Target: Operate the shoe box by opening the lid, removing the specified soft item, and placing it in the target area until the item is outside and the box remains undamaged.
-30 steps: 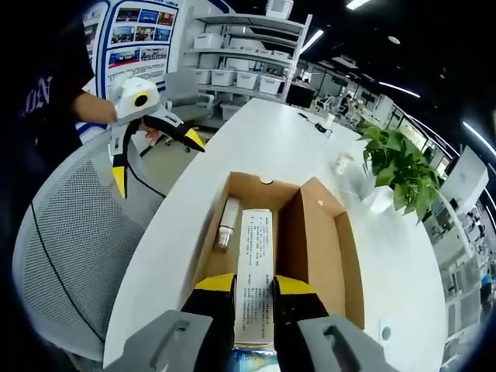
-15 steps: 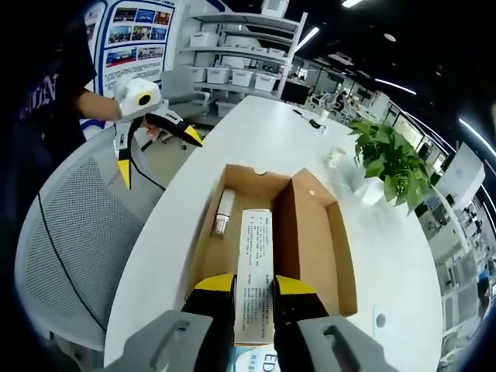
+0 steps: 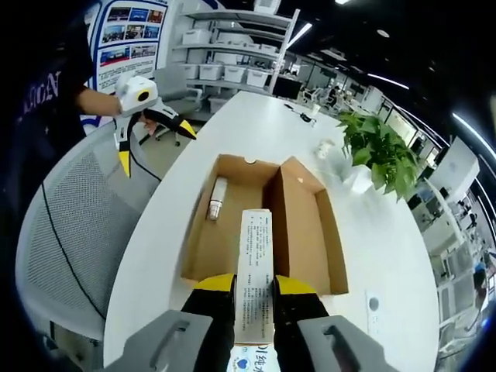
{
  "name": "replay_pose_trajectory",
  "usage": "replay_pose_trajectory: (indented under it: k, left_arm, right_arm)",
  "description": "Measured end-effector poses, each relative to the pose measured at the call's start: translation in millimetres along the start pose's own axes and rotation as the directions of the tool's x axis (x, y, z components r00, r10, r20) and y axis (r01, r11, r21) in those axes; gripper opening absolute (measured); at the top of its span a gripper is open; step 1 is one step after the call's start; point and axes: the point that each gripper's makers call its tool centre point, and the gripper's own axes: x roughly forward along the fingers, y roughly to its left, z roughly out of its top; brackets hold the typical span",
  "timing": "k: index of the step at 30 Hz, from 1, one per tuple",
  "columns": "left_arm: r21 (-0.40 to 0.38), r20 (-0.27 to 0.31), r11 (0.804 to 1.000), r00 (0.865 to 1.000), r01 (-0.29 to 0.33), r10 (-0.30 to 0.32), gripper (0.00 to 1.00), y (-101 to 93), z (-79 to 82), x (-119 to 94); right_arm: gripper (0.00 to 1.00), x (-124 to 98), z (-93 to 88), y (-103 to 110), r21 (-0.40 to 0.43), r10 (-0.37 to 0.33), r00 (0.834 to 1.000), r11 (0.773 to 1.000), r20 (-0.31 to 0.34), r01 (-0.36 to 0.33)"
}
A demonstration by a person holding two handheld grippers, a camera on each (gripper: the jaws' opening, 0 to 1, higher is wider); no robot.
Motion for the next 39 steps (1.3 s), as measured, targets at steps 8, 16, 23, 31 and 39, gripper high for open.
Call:
replay_pose_trajectory:
  k: [8, 16, 23, 31, 39]
  left_arm:
    - [-0.003, -0.002, 1.000, 1.000, 0.001, -0.001, 0.99, 0.4, -0.2, 0.2]
    - [-0.005, -0.004, 1.000, 1.000, 0.005, -0.005, 0.99, -0.8, -0.5, 0.4]
    - [-0.009, -0.006, 1.000, 1.000, 0.003, -0.004, 0.99, -0.8, -0.5, 0.6]
    - [-0.009, -0.019, 1.000, 1.000, 0.004, -0.004, 0.99, -0.4, -3.2, 1.5]
    - [-0.011, -0.029, 1.000, 1.000, -0.002, 0.002, 0.99, 1.7, -5.5, 1.9]
  right_arm:
    - [0.13, -10.6, -13.3, -5.4, 0.015, -0.021, 1.000, 1.000, -0.015, 0.021]
    - [0.13, -20.7, -28.1, -12.3, 0.026, -0.041, 0.999, 0.999, -0.033, 0.042]
    - [0.13, -29.2, -43.5, -22.4, 0.043, -0.063, 0.997, 0.997, -0.048, 0.065]
    - [0.13, -34.6, -64.1, -30.3, 0.048, -0.085, 0.994, 0.995, -0.074, 0.088]
    - [0.13, -38.0, -87.9, -34.9, 0.056, -0.088, 0.990, 0.994, -0.110, 0.095]
